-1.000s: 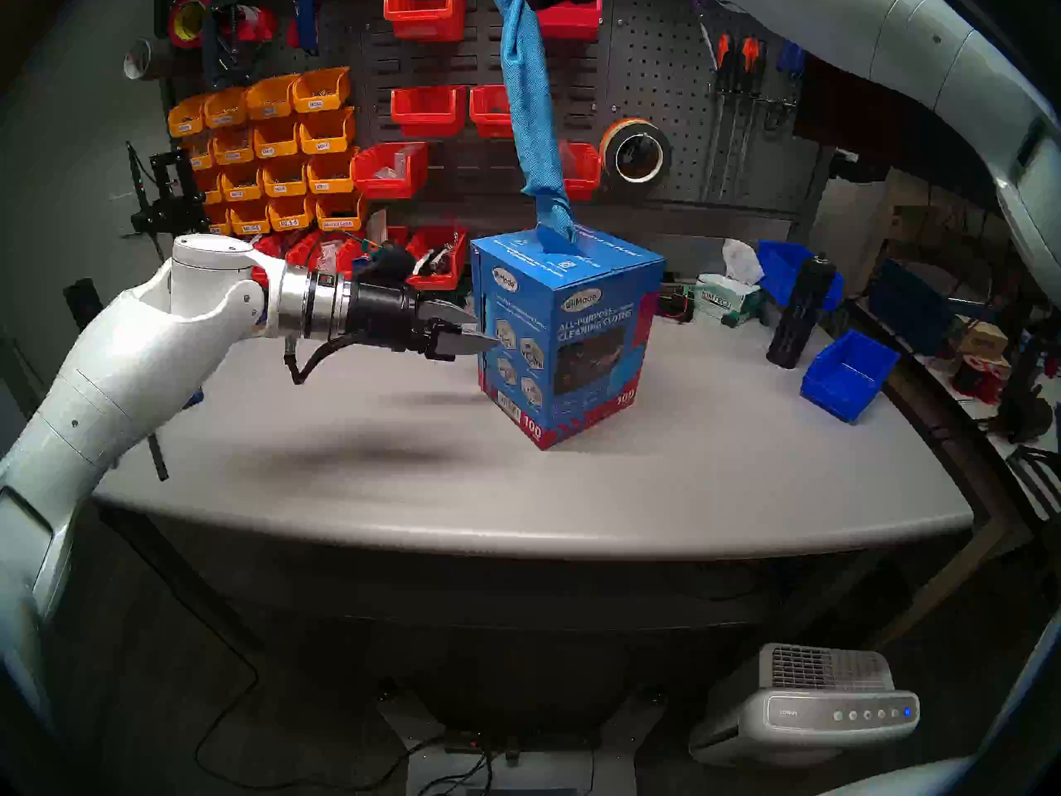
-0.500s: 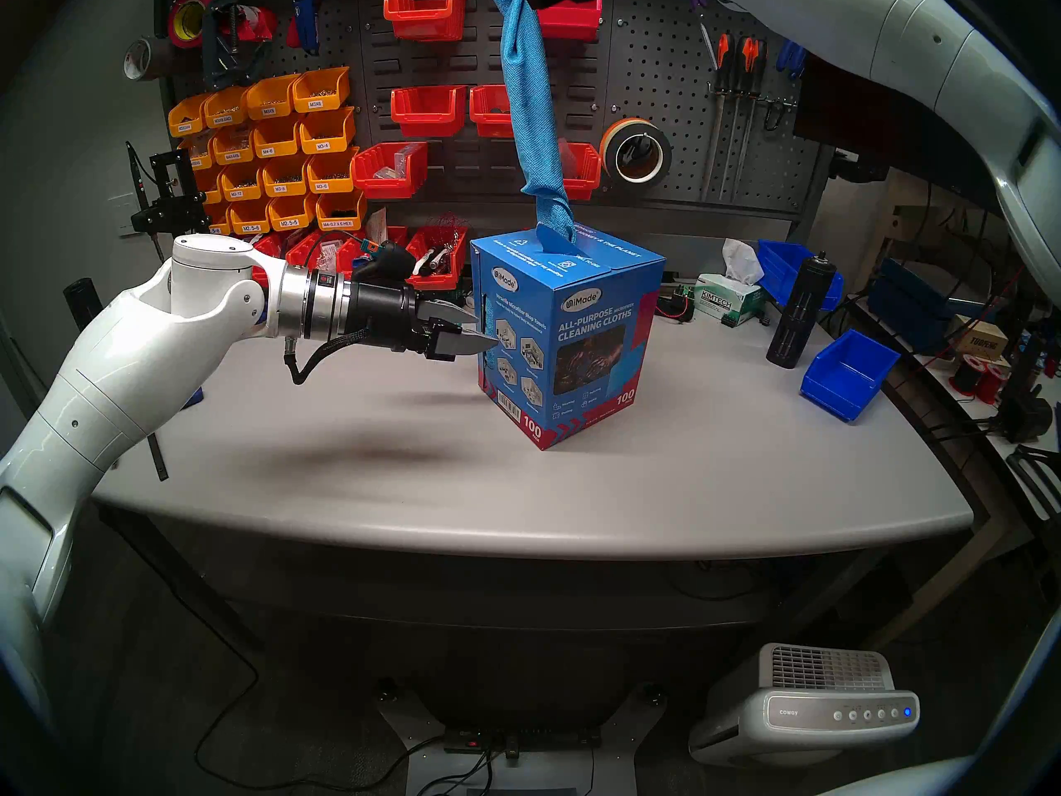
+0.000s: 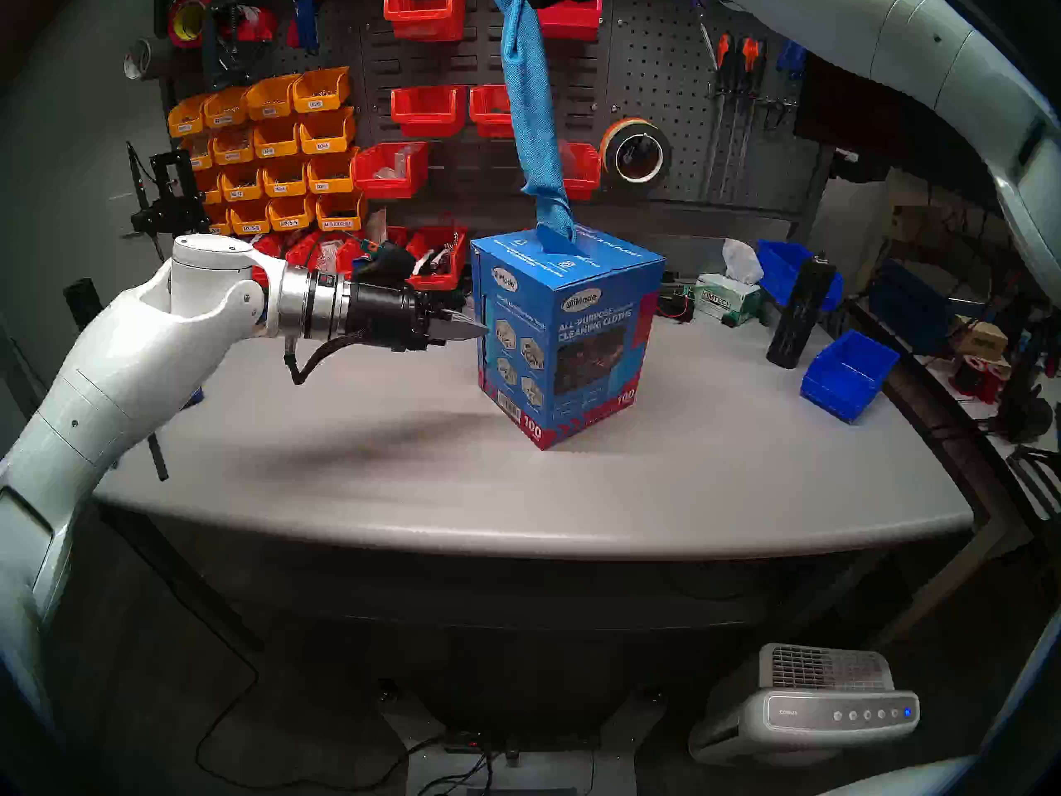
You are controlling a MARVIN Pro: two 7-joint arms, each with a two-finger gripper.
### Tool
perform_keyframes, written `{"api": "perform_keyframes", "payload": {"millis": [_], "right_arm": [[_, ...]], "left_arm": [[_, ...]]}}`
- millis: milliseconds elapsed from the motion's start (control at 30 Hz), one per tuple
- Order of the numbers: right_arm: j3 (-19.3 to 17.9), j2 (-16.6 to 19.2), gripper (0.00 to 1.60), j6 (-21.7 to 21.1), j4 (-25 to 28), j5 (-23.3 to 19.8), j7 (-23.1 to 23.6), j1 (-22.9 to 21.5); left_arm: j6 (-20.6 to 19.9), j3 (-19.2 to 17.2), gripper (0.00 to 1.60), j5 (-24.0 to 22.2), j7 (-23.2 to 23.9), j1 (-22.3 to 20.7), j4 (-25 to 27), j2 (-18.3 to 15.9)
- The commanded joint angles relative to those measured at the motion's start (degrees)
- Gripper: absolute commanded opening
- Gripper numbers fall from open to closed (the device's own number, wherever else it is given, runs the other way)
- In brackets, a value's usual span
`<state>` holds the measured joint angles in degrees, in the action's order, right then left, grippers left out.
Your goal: Take out a shop towel
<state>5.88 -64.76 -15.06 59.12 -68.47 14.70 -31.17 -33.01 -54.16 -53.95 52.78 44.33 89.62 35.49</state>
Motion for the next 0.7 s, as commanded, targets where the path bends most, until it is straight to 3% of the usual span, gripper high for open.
{"api": "perform_keyframes", "payload": {"millis": [0, 500, 533, 567, 600, 633, 667], "right_arm": [[-1.81, 0.11, 0.0, 0.74, -0.46, 0.0, -0.46, -2.78], [-1.89, 0.11, 0.0, 0.71, -0.48, 0.09, -0.41, -2.73], [-1.89, 0.11, 0.0, 0.71, -0.48, 0.09, -0.4, -2.73], [-1.89, 0.11, 0.0, 0.71, -0.48, 0.09, -0.4, -2.73], [-1.89, 0.11, 0.0, 0.71, -0.48, 0.09, -0.4, -2.73], [-1.9, 0.11, 0.0, 0.71, -0.48, 0.1, -0.4, -2.73], [-1.91, 0.11, 0.0, 0.71, -0.48, 0.11, -0.39, -2.72]], "left_arm": [[-0.79, -1.62, 0.0, -0.6, -0.97, -1.89, 0.09, -0.12], [-1.31, -1.75, 0.0, -0.33, -1.78, -2.57, 0.16, -0.13], [-1.38, -1.77, 0.18, -0.37, -1.82, -2.55, 0.19, -0.16], [-1.41, -1.8, 0.51, -0.45, -1.78, -2.53, 0.21, -0.21], [-1.41, -1.8, 0.51, -0.45, -1.78, -2.53, 0.21, -0.21], [-1.37, -1.98, 1.45, -0.65, -1.71, -2.45, 0.25, -0.35], [-1.31, -2.1, 1.6, -0.78, -1.6, -2.43, 0.22, -0.41]]}}
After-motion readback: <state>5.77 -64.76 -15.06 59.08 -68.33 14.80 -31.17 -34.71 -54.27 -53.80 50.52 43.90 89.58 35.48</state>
